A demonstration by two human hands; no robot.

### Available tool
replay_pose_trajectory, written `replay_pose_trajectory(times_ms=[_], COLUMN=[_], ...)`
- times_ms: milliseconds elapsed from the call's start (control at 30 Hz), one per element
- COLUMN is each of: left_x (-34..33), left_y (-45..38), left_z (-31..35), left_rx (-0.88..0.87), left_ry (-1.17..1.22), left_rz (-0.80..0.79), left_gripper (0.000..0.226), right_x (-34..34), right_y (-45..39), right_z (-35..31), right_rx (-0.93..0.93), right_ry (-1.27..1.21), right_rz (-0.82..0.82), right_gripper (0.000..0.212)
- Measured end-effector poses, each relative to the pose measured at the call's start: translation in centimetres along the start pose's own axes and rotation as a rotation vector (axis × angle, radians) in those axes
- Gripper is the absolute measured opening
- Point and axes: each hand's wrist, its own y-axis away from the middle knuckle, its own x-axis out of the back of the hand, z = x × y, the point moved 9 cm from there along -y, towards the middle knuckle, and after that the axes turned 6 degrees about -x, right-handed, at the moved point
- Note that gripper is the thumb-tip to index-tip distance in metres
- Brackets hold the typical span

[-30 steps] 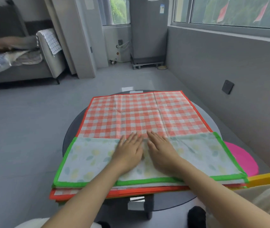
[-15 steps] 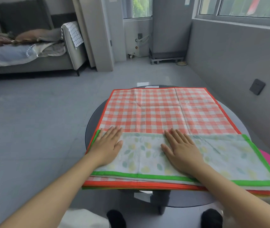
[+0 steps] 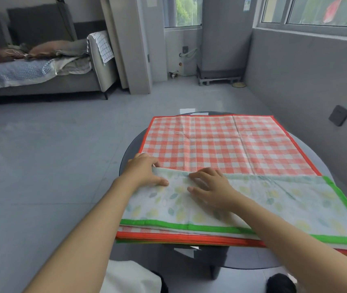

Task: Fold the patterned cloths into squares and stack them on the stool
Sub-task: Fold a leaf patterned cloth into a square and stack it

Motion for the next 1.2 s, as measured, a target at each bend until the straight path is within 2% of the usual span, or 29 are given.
replay_pose_trajectory(times_ms=[100,267,433,500,633,767,933,1033,1200], left_x=[0.7,0.7,-0.1,0.0,0.9,1.7,2.2,2.3,2.2], left_y=[-0.1,1.2,2.2,2.7,2.8,2.5,2.2,1.6,0.3], left_z=[-1.5,-4.8,-6.6,-7.0,-6.5,-4.0,1.1,3.9,8.5], left_rx=[0.073,0.216,0.340,0.382,0.407,0.378,0.334,0.301,0.249], left_ry=[-0.005,0.498,0.689,0.770,1.001,1.210,1.413,1.473,1.446], left_rz=[0.009,0.024,-0.117,-0.117,-0.042,-0.069,-0.134,-0.098,0.014], left_gripper=[0.039,0.026,0.022,0.017,0.012,0.015,0.022,0.021,0.019], right_x=[-0.6,-0.9,-1.4,-1.7,-2.5,-2.9,-2.3,-0.7,4.6], right_y=[-0.3,-0.6,-0.3,-0.1,0.6,1.1,1.9,3.1,5.6], right_z=[0.1,-0.1,-0.2,-0.2,-0.4,-0.5,-1.2,-0.5,2.7], right_rx=[-0.035,-0.062,-0.071,-0.057,-0.026,-0.021,0.004,0.014,-0.075], right_ry=[0.102,0.146,0.188,0.201,0.243,0.295,0.239,0.129,-0.089], right_rz=[-0.041,-0.100,-0.169,-0.208,-0.284,-0.330,-0.305,-0.263,-0.141], right_gripper=[0.067,0.086,0.104,0.111,0.122,0.127,0.119,0.102,0.068])
